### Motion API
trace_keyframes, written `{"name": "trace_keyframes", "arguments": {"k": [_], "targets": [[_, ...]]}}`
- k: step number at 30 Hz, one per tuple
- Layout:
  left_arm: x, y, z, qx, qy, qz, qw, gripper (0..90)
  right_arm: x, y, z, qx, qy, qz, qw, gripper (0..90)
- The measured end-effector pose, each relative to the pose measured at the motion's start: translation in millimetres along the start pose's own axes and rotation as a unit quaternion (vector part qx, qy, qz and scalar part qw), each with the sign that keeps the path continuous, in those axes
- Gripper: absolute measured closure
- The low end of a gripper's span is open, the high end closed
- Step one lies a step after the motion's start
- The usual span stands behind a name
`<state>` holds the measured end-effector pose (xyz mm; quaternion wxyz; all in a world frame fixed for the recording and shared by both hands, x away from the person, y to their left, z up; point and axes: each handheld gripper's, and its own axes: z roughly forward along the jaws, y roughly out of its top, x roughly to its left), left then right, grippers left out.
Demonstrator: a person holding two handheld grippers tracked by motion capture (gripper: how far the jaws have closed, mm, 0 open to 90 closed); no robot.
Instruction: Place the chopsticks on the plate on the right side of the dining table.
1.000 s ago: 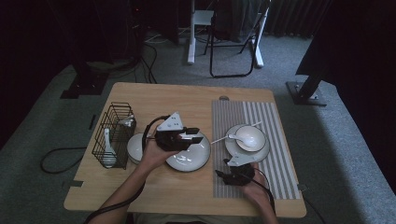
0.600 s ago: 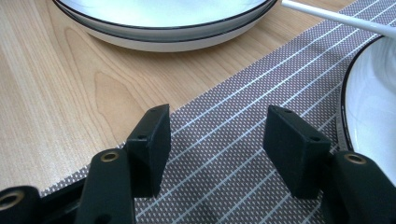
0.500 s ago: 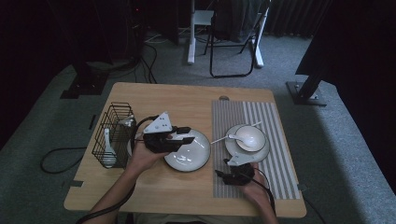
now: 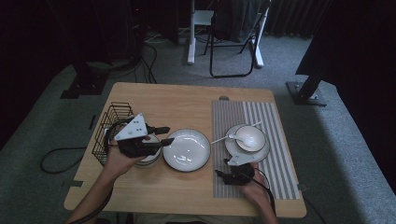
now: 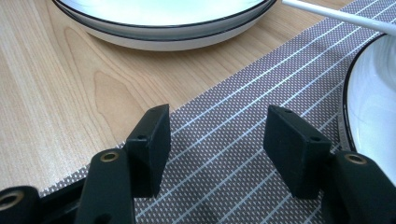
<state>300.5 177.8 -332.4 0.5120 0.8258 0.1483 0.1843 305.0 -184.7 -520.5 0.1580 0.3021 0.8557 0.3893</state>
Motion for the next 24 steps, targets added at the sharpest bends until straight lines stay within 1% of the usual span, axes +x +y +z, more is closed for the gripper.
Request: {"name": "trace_keyframes", "arguments": {"k": [1,3,5,9,11,13,18,19,20,22,23,24], "targets": [[0.9,1.3,-3.5,-0.001,0.003,0.003,1.0,60.9,-0.2,0.0,-0.2,0.0,0.0,0.001,1.0,41.2],[3.5,4.4,-10.9,0.002,0.012,0.016,0.9998,60.8,-0.8,0.2,-0.8,-0.001,0.0,0.002,1.0,41.1],[9.1,7.2,-19.1,0.0,0.021,0.021,0.9996,60.8,-1.1,0.3,-1.4,-0.003,0.0,0.003,1.0,41.1],[21.8,11.2,-33.9,-0.011,0.044,0.016,0.9988,60.4,-1.5,0.3,-1.8,-0.003,-0.001,0.004,1.0,41.1],[27.7,11.6,-38.9,-0.016,0.052,0.012,0.9985,60.3,-1.2,0.3,-1.5,-0.003,-0.001,0.003,1.0,41.0],[35.5,10.5,-43.2,-0.014,0.06,0.005,0.9981,60.0,-1.1,0.3,-1.3,-0.003,0.0,0.003,1.0,41.0],[49.5,3.1,-47.2,-0.007,0.068,-0.011,0.9976,60.1,-1.3,0.2,-1.3,-0.003,0.0,0.004,1.0,40.9],[51.8,1.5,-47.8,-0.003,0.071,-0.011,0.9974,60.2,-1.4,0.2,-1.3,-0.003,0.0,0.004,1.0,40.9],[53.5,-0.1,-48.0,-0.001,0.075,-0.013,0.9971,60.2,-1.4,0.2,-1.2,-0.002,0.0,0.004,1.0,40.8],[53.5,-0.1,-48.0,-0.001,0.075,-0.013,0.9971,60.2,-1.4,0.1,-1.1,-0.002,0.0,0.003,1.0,40.8],[60.2,-4.5,-48.8,0.004,0.089,-0.018,0.9959,60.2,-1.4,0.0,-0.9,-0.002,0.0,0.003,1.0,40.7],[62.2,-5.7,-49.2,0.003,0.092,-0.022,0.9955,60.2,-1.4,0.0,-0.8,-0.001,0.0,0.003,1.0,40.7]]}}
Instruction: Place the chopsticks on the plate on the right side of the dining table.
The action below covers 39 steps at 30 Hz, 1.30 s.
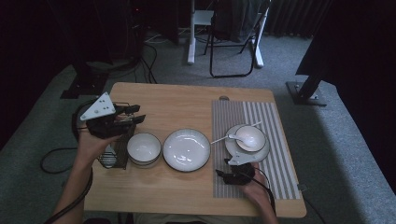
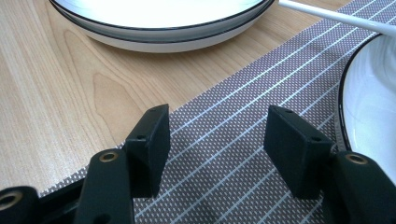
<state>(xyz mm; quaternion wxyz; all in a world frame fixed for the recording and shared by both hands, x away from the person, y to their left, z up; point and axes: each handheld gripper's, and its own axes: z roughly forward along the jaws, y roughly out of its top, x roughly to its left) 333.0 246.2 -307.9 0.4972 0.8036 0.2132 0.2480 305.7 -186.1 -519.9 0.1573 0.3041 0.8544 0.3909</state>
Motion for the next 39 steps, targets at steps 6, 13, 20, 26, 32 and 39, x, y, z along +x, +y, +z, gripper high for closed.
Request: {"name": "trace_keyframes", "arguments": {"k": [6,13,20,26,32,39], "targets": [[10.6,-5.6,-0.3,0.003,0.018,-0.009,0.9998,60.5,-0.1,-0.2,0.3,0.001,0.0,0.0,1.0,40.7],[19.4,-13.6,0.8,0.01,0.029,-0.025,0.9992,61.3,0.1,-0.4,0.6,0.002,0.001,0.0,1.0,40.7],[24.5,-25.3,3.1,0.018,0.034,-0.039,0.9985,61.6,0.2,-0.5,0.9,0.003,0.002,-0.001,1.0,40.8],[28.8,-34.5,1.1,0.025,0.039,-0.047,0.9978,62.0,0.2,-0.7,1.0,0.003,0.002,-0.002,1.0,40.7],[30.8,-39.4,0.8,0.029,0.042,-0.051,0.9974,62.1,0.5,-0.7,1.3,0.004,0.003,-0.002,1.0,40.7],[32.7,-41.8,3.0,0.033,0.044,-0.055,0.9969,62.3,0.5,-0.9,1.8,0.005,0.003,-0.003,1.0,40.7]]}}
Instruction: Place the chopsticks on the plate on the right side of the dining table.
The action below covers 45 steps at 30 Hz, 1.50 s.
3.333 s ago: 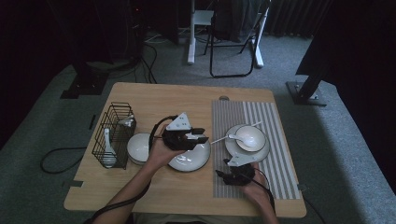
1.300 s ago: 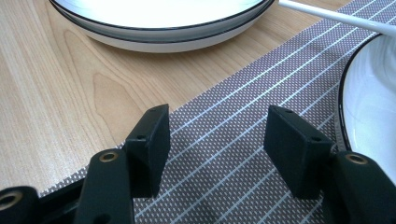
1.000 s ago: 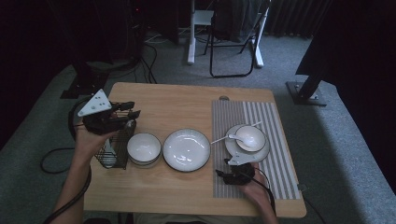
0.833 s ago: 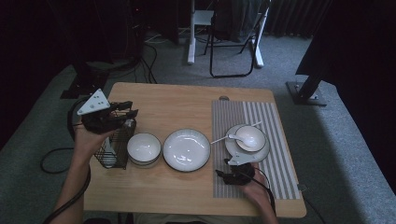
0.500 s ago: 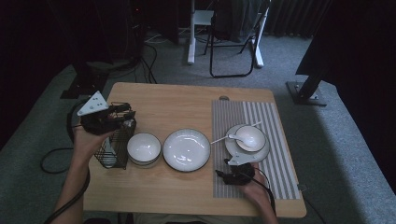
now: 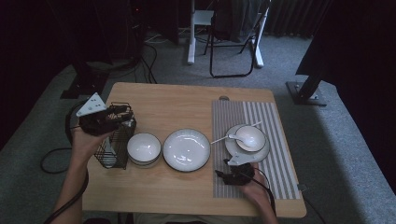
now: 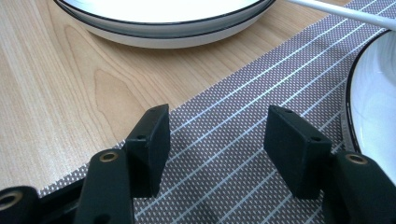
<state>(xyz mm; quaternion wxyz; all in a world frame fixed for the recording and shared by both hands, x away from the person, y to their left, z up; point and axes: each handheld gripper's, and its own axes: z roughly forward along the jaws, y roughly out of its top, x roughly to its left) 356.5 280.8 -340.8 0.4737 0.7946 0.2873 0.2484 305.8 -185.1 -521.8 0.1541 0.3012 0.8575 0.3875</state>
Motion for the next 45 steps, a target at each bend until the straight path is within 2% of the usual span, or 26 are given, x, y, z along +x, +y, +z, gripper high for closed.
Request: {"name": "trace_keyframes", "arguments": {"k": [19,45], "targets": [[6.0,-3.0,11.7,0.017,0.006,-0.005,0.9998,62.7,-0.8,-0.4,-0.4,-0.001,0.0,0.0,1.0,40.6],[20.4,-6.8,34.0,0.037,0.005,-0.027,0.9989,64.2,-0.9,-0.7,-0.5,0.001,0.0,0.0,1.0,40.6]]}}
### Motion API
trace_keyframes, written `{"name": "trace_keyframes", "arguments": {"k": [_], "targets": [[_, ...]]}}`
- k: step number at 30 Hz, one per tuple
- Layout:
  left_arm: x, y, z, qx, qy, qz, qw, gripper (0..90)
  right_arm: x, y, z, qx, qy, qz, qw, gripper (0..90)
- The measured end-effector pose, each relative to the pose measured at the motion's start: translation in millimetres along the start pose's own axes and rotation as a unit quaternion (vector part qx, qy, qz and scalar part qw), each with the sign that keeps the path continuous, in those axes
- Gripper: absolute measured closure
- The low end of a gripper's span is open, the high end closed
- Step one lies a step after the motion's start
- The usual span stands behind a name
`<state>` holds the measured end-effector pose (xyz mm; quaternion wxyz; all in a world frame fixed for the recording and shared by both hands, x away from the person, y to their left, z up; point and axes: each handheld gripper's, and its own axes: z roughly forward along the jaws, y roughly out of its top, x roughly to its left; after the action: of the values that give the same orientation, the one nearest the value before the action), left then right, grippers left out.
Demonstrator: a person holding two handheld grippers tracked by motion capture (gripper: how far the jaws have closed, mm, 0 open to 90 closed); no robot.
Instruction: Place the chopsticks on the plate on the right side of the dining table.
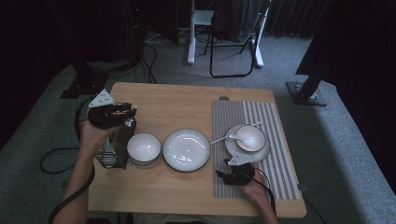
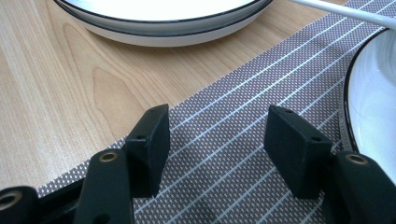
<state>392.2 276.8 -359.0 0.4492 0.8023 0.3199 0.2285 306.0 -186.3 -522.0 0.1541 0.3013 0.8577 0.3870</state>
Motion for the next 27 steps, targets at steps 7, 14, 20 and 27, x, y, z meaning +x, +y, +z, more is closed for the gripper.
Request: {"name": "trace_keyframes", "arguments": {"k": [7,14,20,27], "targets": [[3.7,0.3,6.5,0.004,-0.002,-0.008,1.0,65.1,0.1,-0.1,0.0,0.0,0.0,-0.001,1.0,40.6],[7.7,0.1,12.2,0.009,-0.002,-0.016,0.9998,65.5,0.0,-0.1,0.4,0.002,0.0,-0.001,1.0,40.6],[9.0,0.8,14.1,0.011,0.0,-0.02,0.9997,66.3,-0.1,-0.2,0.4,0.002,0.0,-0.002,1.0,40.6],[10.4,2.6,16.0,0.015,0.001,-0.026,0.9996,66.4,0.1,-0.2,1.0,0.003,0.001,-0.002,1.0,40.6]]}}
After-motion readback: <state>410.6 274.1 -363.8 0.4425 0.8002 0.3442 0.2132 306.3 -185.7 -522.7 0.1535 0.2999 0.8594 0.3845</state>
